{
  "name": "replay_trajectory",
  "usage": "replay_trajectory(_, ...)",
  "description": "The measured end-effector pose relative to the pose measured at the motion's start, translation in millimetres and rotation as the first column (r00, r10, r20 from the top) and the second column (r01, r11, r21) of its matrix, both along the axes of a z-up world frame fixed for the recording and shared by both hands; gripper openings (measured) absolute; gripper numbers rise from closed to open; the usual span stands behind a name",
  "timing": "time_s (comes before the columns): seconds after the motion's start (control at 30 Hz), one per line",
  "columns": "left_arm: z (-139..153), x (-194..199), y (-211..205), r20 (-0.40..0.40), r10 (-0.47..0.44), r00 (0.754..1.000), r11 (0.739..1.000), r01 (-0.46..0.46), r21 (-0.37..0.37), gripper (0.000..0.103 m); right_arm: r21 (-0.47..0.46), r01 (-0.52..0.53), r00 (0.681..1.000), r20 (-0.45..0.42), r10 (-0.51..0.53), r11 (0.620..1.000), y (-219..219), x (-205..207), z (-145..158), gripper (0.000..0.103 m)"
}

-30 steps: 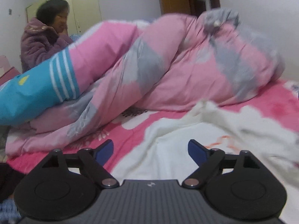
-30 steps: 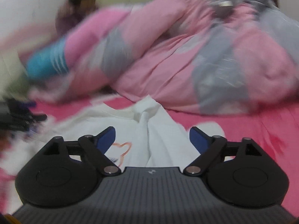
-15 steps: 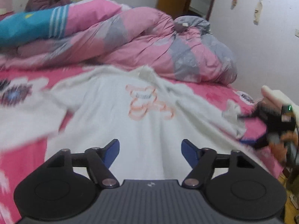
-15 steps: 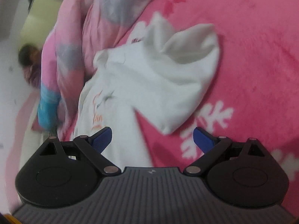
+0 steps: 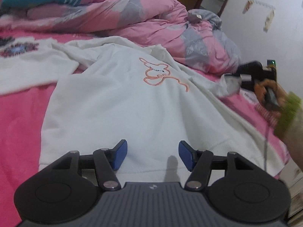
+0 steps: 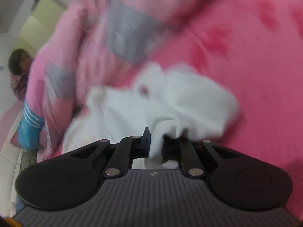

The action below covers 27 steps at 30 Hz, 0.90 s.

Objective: Fold clothes

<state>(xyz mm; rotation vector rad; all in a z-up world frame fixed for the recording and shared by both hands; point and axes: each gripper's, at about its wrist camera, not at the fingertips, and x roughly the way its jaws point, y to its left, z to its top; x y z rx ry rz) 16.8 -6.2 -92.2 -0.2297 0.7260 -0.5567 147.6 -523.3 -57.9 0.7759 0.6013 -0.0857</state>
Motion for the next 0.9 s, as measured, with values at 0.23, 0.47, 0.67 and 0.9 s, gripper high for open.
replay_trajectory(0.23,-1,0,8,-0.003,-0.017,1.000,0.999,0.017,-0.032,0.062,-0.170,0.177,0.969,0.201,-0.142,0.969,-51,87,78,0.008)
replay_trajectory(0.47,-1,-3,7,0.003,-0.008,1.000,1.000,0.008,-0.023,0.063,-0.179,0.299,0.954,0.051,-0.295,0.937,-91,133,25,0.029)
replay_trajectory(0.67,4,-5,6,0.000,0.005,1.000,1.000,-0.005,-0.026,0.076,-0.074,0.276,0.943,-0.172,-0.285,0.958,-99,96,-28,0.053)
replay_trajectory(0.9,20,-25,10,0.033,0.043,0.999,0.999,-0.043,-0.020,0.081,-0.087,0.103,0.989,-0.097,-0.111,0.991,-66,-39,27,0.078)
